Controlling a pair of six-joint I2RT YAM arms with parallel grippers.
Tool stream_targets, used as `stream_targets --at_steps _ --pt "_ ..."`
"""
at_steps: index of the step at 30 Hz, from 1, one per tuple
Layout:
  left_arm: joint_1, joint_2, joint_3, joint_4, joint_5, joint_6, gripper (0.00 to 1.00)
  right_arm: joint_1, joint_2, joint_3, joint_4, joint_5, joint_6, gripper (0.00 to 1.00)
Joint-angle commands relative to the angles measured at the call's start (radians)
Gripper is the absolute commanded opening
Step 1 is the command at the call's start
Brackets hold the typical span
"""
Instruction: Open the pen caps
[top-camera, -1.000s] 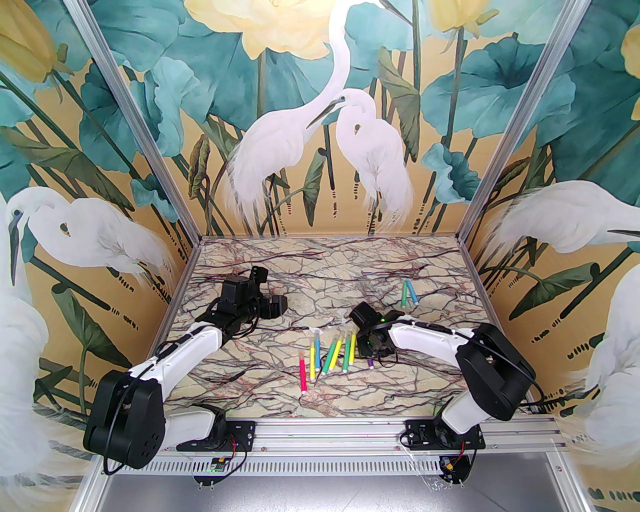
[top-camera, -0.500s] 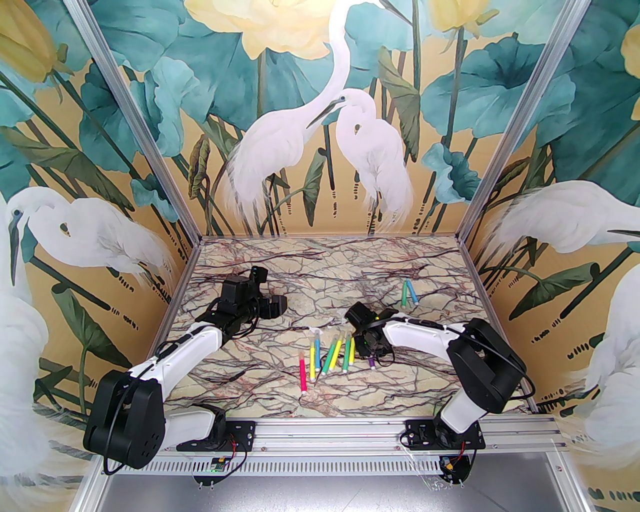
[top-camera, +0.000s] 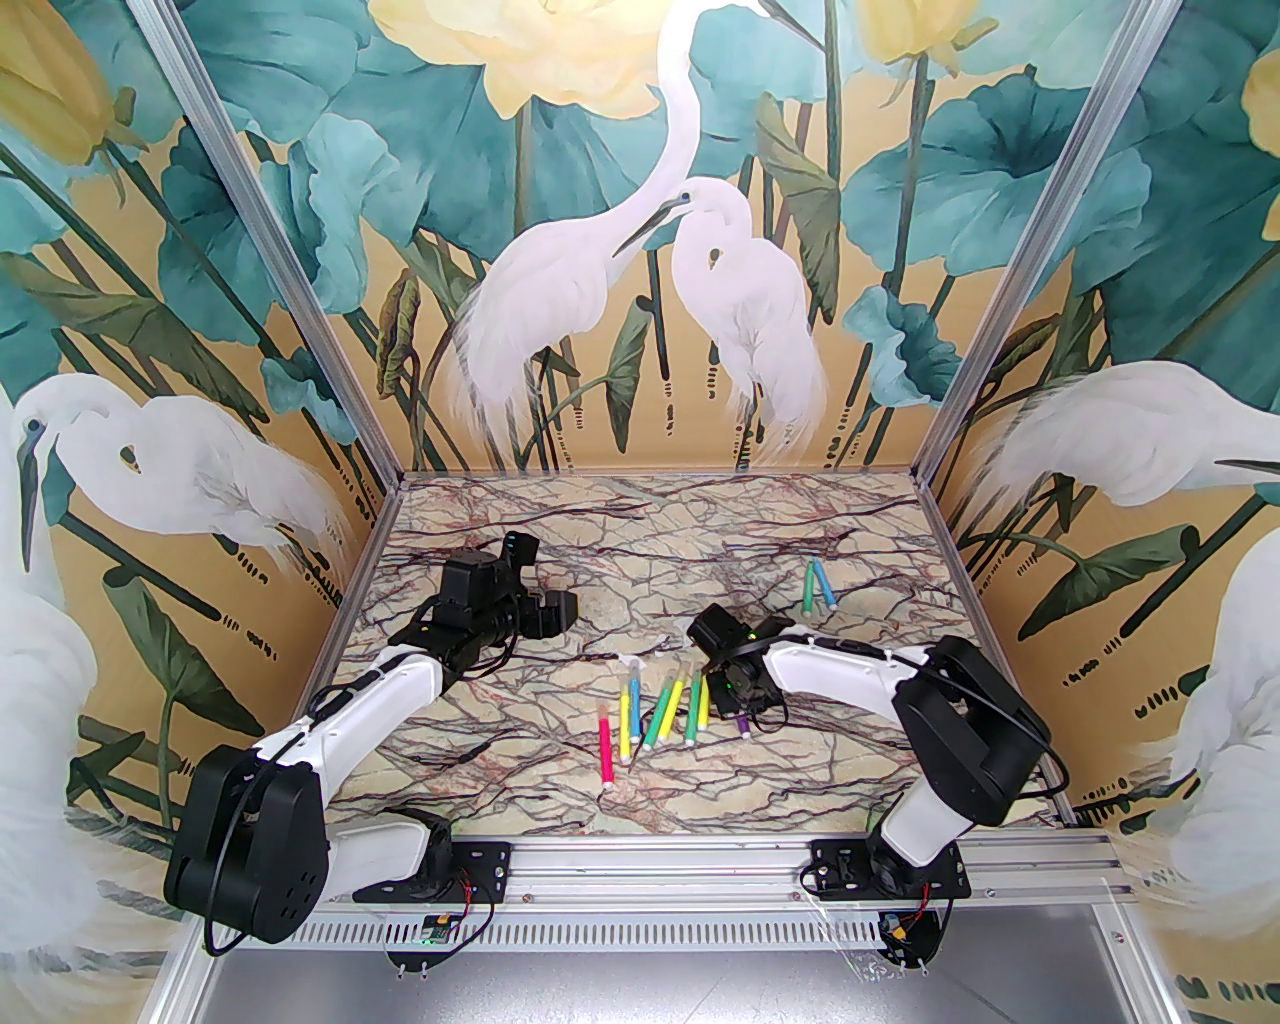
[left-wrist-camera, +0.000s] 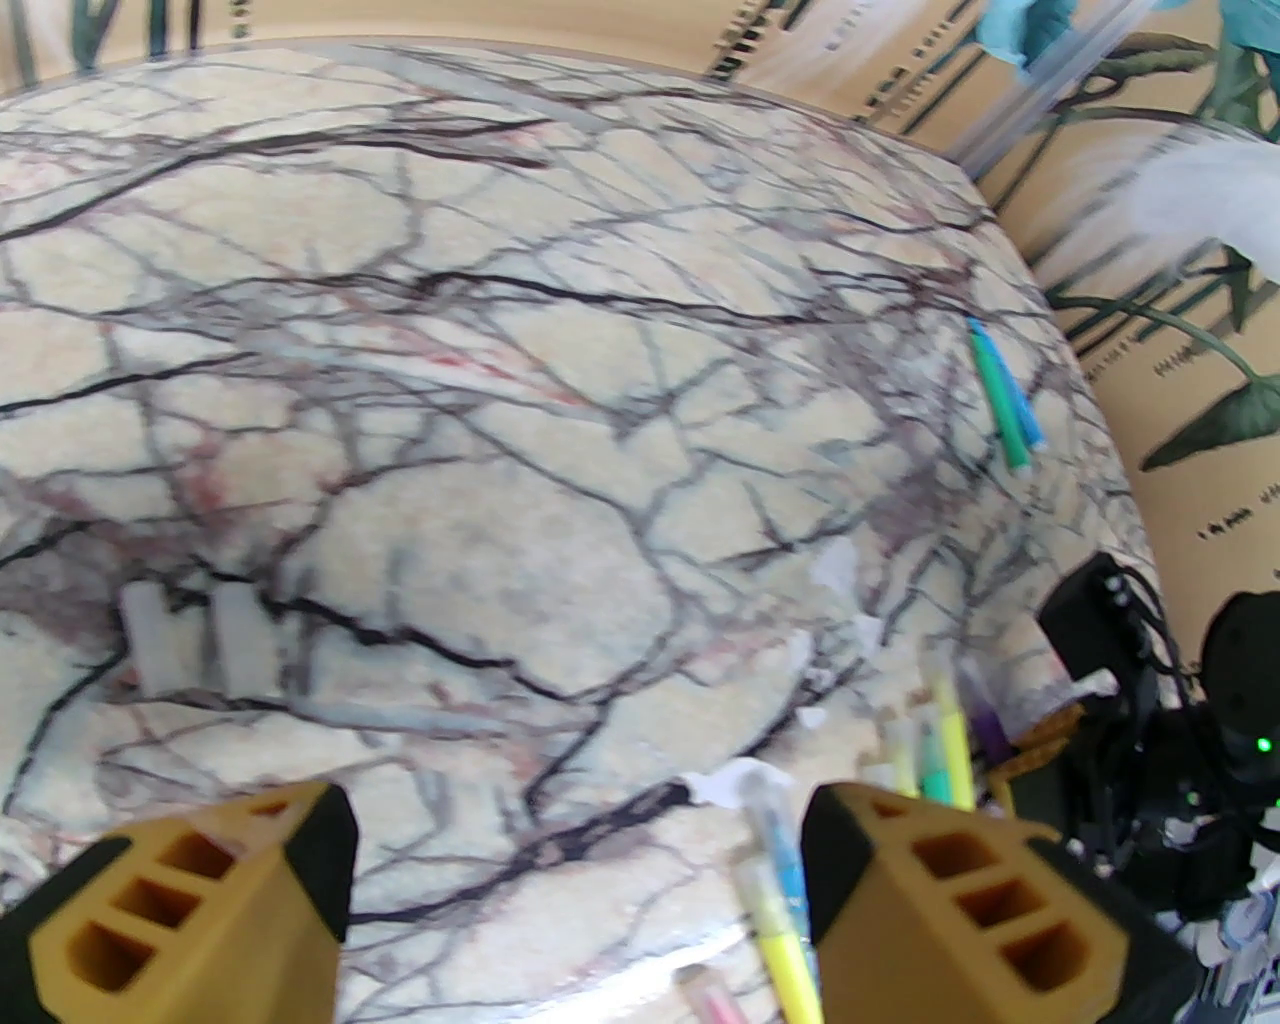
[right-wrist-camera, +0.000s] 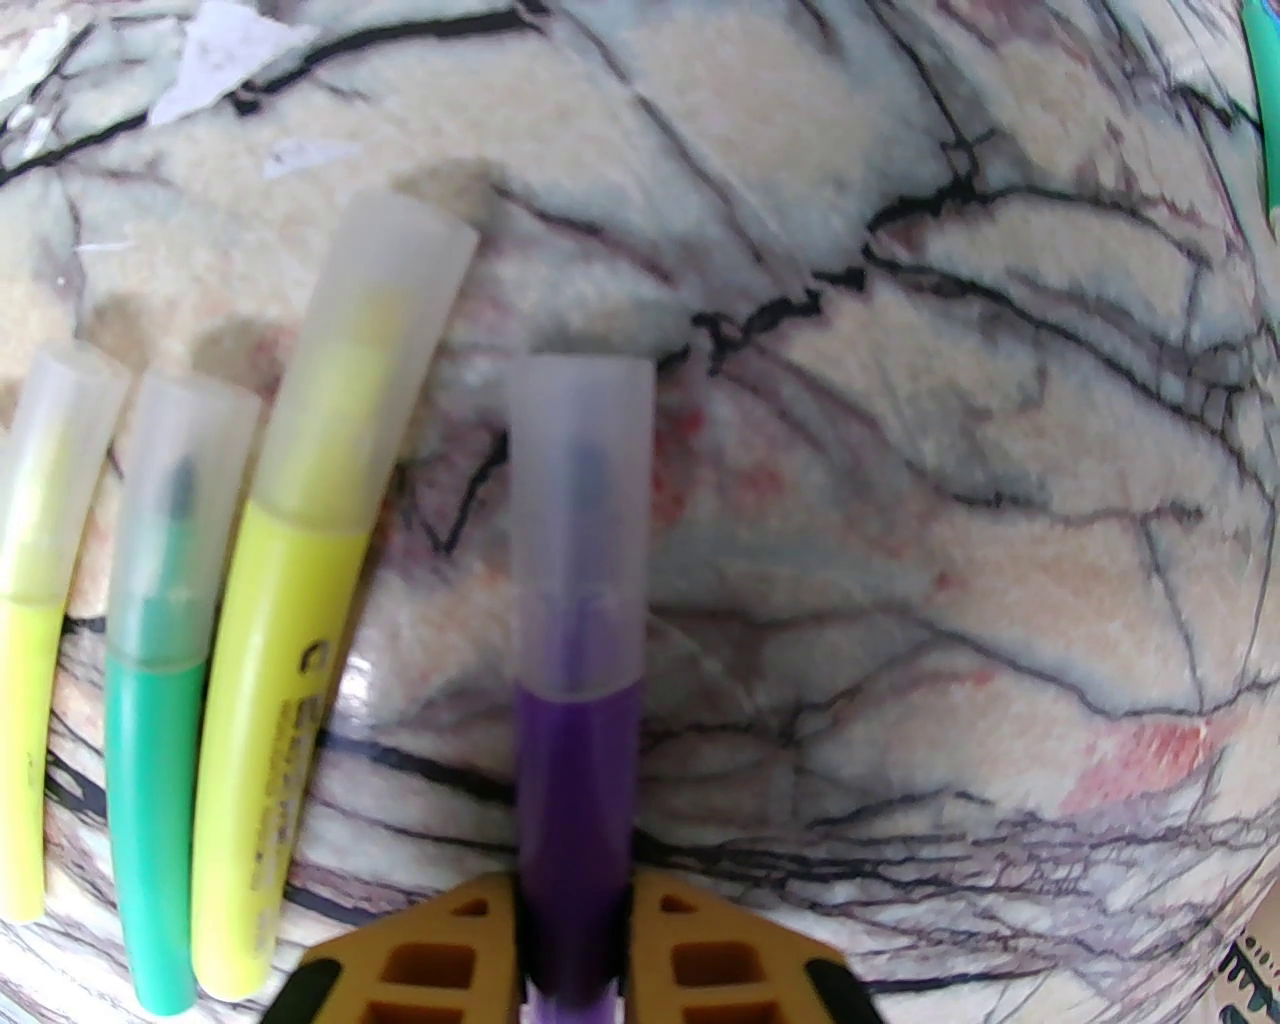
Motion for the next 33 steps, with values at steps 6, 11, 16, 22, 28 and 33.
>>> stream_targets --at_steps 6,11,16,22,28,33 --pt "-0.015 0.039 0.025 0.113 0.224 -0.088 0.78 -0.017 -0.161 -0.057 0.115 -0.003 -0.085 0.10" --pt "-0.067 0.075 0.039 0.174 0.281 -0.131 0.77 -0.032 -0.249 -0.092 0.195 -0.042 -0.129 0.08" --pt "-0.127 0.121 0.068 0.246 0.360 -0.169 0.77 -0.040 -0.326 -0.130 0.287 -0.091 -0.185 0.08" --pt "-0.163 0.174 0.077 0.375 0.456 -0.245 0.75 -0.041 -0.408 -0.171 0.401 -0.207 -0.233 0.08" --pt "-0.195 0.209 0.093 0.413 0.501 -0.264 0.73 -0.039 -0.440 -0.185 0.457 -0.280 -0.263 0.07" --pt "-0.228 0.233 0.116 0.413 0.526 -0.261 0.72 -0.039 -0.438 -0.181 0.481 -0.319 -0.275 0.07"
